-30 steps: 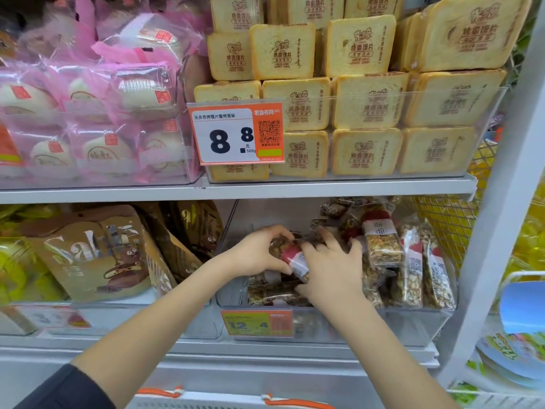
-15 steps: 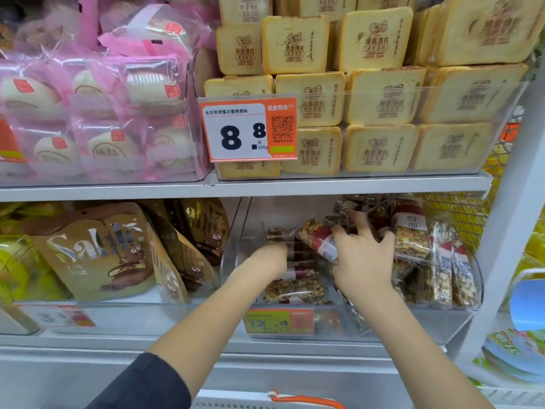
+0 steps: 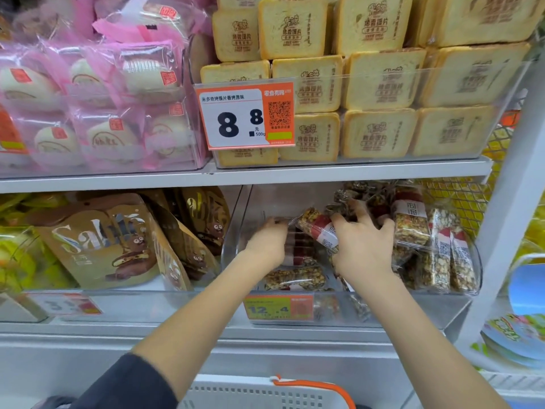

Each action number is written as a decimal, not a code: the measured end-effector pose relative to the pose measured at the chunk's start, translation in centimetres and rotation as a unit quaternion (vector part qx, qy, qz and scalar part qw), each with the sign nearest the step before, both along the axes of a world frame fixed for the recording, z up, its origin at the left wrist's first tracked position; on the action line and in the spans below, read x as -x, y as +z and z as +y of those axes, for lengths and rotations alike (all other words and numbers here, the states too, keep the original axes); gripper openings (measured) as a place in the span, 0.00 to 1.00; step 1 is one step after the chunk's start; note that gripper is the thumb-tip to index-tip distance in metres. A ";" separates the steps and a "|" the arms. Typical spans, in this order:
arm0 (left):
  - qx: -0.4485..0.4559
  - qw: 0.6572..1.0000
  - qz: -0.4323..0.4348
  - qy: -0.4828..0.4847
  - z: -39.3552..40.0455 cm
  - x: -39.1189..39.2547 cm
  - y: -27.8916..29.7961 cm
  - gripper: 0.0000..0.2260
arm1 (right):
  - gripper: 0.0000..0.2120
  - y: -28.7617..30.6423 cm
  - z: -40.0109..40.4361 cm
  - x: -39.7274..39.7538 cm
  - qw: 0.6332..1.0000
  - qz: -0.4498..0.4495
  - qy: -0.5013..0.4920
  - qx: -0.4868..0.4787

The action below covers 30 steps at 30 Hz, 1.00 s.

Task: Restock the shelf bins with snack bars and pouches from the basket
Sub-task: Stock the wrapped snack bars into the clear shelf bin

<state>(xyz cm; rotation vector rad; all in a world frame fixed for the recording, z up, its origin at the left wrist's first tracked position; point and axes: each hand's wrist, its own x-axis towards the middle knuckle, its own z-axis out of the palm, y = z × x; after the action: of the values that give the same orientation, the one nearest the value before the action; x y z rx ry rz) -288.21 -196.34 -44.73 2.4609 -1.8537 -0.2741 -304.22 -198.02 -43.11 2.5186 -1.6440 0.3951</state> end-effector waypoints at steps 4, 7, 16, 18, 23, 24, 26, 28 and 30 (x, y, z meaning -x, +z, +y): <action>-0.128 0.989 0.049 -0.062 2.3 0.3 -0.8 0.20 | 0.27 0.1 0.0 -0.2 1.000 0.004 -0.003 -0.006; -0.153 0.986 0.034 -0.056 1.8 0.6 -1.2 0.16 | 0.27 0.2 0.1 -0.3 1.000 0.003 -0.007 -0.011; -0.075 0.992 -0.068 -0.070 0.5 -0.1 -1.3 0.17 | 0.27 0.5 0.1 -0.2 1.000 0.001 -0.003 -0.020; -0.121 0.986 -0.070 -0.089 0.6 -0.2 -1.7 0.21 | 0.27 0.5 0.1 -0.1 1.000 0.002 -0.001 -0.020; -0.180 0.978 0.069 -0.086 0.5 0.0 -2.2 0.20 | 0.28 0.4 0.0 0.0 1.000 -0.001 0.002 -0.028; -0.176 0.978 0.073 -0.087 0.5 0.1 -2.2 0.19 | 0.28 0.4 0.0 0.0 1.000 -0.002 0.002 -0.028; -0.186 0.975 0.074 -0.094 0.7 0.4 -1.8 0.20 | 0.29 0.4 -0.1 0.0 1.000 -0.003 0.002 -0.026; -0.196 0.974 0.071 -0.090 0.8 0.4 -1.2 0.18 | 0.29 0.4 0.0 0.0 1.000 -0.002 0.002 -0.028; -0.175 0.980 0.069 -0.062 1.0 0.4 -0.1 0.15 | 0.28 0.4 0.0 0.0 1.000 -0.005 0.003 -0.028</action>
<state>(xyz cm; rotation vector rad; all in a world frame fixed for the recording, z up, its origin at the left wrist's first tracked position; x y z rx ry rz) -288.57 -195.31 -44.84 2.4526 -2.0505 -0.8203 -304.21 -198.03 -42.71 2.5665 -1.6741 0.3664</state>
